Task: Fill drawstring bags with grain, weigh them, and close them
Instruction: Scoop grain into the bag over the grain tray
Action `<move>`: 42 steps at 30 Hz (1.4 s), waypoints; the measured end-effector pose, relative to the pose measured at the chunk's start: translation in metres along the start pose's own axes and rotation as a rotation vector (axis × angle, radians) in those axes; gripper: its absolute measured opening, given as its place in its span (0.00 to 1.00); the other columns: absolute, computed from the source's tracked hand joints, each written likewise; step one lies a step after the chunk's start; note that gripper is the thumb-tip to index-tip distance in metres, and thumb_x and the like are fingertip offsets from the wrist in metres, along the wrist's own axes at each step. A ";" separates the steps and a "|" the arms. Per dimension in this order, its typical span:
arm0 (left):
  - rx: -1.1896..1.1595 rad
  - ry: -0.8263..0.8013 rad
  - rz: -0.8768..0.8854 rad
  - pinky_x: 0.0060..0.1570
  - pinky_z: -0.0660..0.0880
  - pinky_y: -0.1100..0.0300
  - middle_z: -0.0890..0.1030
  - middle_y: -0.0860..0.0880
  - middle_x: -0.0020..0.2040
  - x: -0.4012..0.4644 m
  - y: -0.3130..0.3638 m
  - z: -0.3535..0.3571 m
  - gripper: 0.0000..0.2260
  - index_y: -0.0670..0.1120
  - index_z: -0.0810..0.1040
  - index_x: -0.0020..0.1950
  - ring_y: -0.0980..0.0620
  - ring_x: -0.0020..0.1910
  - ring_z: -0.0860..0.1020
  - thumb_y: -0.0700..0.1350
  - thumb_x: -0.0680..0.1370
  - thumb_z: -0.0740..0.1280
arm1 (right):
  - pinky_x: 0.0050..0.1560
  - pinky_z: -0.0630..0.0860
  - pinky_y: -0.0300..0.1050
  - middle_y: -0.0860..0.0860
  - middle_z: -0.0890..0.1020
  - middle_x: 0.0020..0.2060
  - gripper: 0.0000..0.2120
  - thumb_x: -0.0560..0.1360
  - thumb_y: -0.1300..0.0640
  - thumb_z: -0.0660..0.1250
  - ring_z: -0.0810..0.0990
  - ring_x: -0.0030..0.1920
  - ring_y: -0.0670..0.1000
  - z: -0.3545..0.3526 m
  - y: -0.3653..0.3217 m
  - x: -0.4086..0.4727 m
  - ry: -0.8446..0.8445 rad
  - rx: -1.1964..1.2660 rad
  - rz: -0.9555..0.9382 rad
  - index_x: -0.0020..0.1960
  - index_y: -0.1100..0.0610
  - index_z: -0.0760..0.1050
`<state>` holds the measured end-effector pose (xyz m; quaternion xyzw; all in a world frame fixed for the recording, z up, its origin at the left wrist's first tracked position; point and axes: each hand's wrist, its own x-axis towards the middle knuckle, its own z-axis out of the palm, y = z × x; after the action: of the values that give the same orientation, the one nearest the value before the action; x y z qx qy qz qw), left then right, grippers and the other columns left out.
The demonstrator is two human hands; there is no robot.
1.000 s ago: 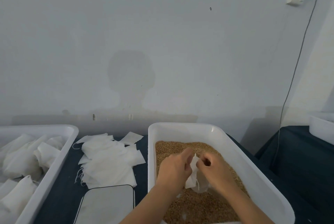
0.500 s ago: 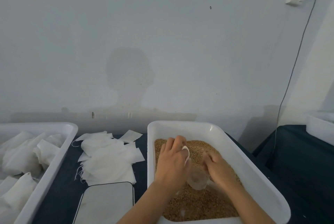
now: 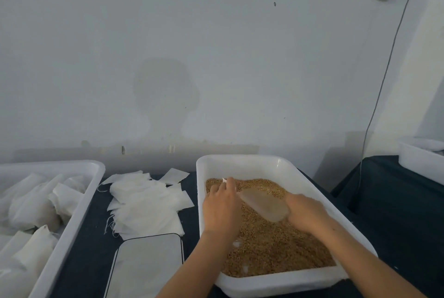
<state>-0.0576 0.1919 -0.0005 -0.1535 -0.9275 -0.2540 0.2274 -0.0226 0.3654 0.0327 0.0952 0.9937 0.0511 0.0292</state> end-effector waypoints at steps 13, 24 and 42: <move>0.011 -0.077 -0.078 0.40 0.64 0.61 0.75 0.50 0.45 -0.003 0.000 0.000 0.08 0.46 0.67 0.56 0.52 0.45 0.70 0.39 0.79 0.53 | 0.41 0.75 0.39 0.48 0.73 0.36 0.05 0.74 0.62 0.65 0.76 0.39 0.48 -0.004 -0.026 0.032 -0.028 -0.039 -0.044 0.40 0.56 0.72; 0.019 -0.233 0.002 0.56 0.73 0.59 0.73 0.50 0.60 -0.002 -0.006 0.006 0.11 0.48 0.73 0.59 0.51 0.59 0.72 0.44 0.77 0.67 | 0.37 0.72 0.35 0.45 0.74 0.35 0.12 0.78 0.53 0.62 0.72 0.34 0.43 0.029 -0.056 0.062 -0.018 0.313 -0.053 0.36 0.51 0.67; 0.053 -0.306 0.395 0.41 0.61 0.66 0.75 0.49 0.50 0.021 -0.023 0.008 0.04 0.44 0.76 0.50 0.53 0.46 0.71 0.37 0.77 0.64 | 0.55 0.76 0.50 0.51 0.82 0.44 0.05 0.72 0.54 0.71 0.80 0.45 0.50 -0.084 0.051 -0.020 -0.102 0.340 -0.146 0.44 0.53 0.76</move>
<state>-0.0872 0.1808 -0.0053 -0.3624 -0.9095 -0.1539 0.1333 0.0011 0.4028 0.1228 0.0288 0.9896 -0.1246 0.0665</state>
